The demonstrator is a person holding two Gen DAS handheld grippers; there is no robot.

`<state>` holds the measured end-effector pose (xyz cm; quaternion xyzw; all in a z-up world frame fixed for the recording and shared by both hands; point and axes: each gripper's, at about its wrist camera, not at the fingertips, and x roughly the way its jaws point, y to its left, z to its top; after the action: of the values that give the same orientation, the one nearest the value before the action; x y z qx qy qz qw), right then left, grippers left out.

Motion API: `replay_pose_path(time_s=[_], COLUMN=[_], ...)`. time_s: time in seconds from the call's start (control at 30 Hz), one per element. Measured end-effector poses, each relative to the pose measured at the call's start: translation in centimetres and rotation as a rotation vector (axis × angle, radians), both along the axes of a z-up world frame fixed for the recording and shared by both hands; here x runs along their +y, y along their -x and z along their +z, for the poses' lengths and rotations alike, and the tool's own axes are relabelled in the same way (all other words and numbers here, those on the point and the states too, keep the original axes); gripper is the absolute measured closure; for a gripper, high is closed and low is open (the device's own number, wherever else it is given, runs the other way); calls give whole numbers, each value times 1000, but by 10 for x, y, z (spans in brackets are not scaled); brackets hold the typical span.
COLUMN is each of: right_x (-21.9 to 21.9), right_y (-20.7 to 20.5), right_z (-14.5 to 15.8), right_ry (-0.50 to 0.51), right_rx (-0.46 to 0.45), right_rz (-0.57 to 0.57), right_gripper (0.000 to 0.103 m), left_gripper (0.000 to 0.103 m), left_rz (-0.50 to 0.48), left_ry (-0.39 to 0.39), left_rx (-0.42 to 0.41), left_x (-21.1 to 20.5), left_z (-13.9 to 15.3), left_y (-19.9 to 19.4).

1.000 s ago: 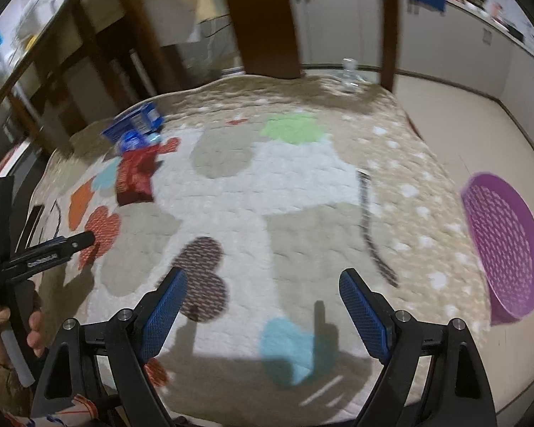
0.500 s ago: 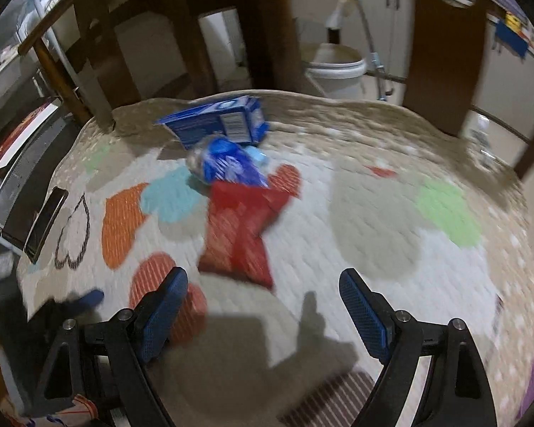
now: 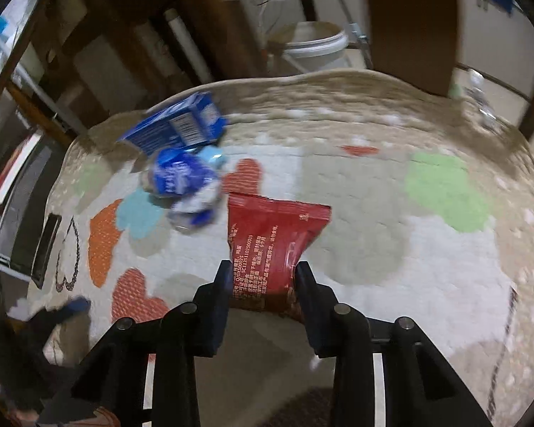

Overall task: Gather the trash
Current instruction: 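Grasp the blue-wrapped roll with left tool while right grasps red snack bag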

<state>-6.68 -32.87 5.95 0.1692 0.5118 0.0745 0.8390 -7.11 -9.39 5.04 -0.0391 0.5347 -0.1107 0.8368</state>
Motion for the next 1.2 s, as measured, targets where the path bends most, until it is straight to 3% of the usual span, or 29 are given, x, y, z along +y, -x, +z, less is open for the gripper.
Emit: replay_pose_path(time_s=[0.1, 0.2, 0.4, 0.5, 0.6, 0.63, 0.77, 0.87, 0.9, 0.93, 1.03, 1.13, 1.2], right_x=[-20, -34, -33, -31, -28, -25, -13, -5, -5, -5, -10, -13, -15], right_y=[18, 32, 41, 40, 37, 34, 24, 21, 23, 25, 32, 45, 53], right_z=[0, 0, 2, 3, 3, 3, -3, -7, -6, -6, 2, 13, 17], right_ry=[-18, -56, -53, -40, -42, -34, -11, -23, -27, -46, -95, -85, -68], right_rx=[-8, -21, -54, -67, -81, -83, -82, -71, -71, -70, -61, -66, -68], right_rz=[-38, -62, -65, -59, -49, -44, -14, 12, 8, 9, 12, 14, 12], right_gripper=[64, 57, 46, 35, 26, 24, 23, 29, 38, 56, 70, 71, 71], left_gripper=[0, 0, 0, 2, 32, 54, 69, 81, 82, 83, 83, 82, 70], left_rz=[27, 45, 67, 70, 28, 5, -38, -75, -87, -94, -113, -119, -118], left_ry=[80, 127, 108, 82, 68, 91, 121, 141, 145, 150, 165, 162, 133], left_rx=[-3, 1, 40, 88, 90, 99, 135, 162, 175, 188, 209, 208, 180], left_x=[-7, -23, -59, -67, -73, -73, -67, -55, -50, -45, -34, -18, -10], left_z=[14, 21, 6, -9, -8, -7, 2, 7, 8, 8, 6, 9, 13], left_y=[-30, -64, -111, -120, -116, -114, -99, -80, -73, -65, -41, -20, -7])
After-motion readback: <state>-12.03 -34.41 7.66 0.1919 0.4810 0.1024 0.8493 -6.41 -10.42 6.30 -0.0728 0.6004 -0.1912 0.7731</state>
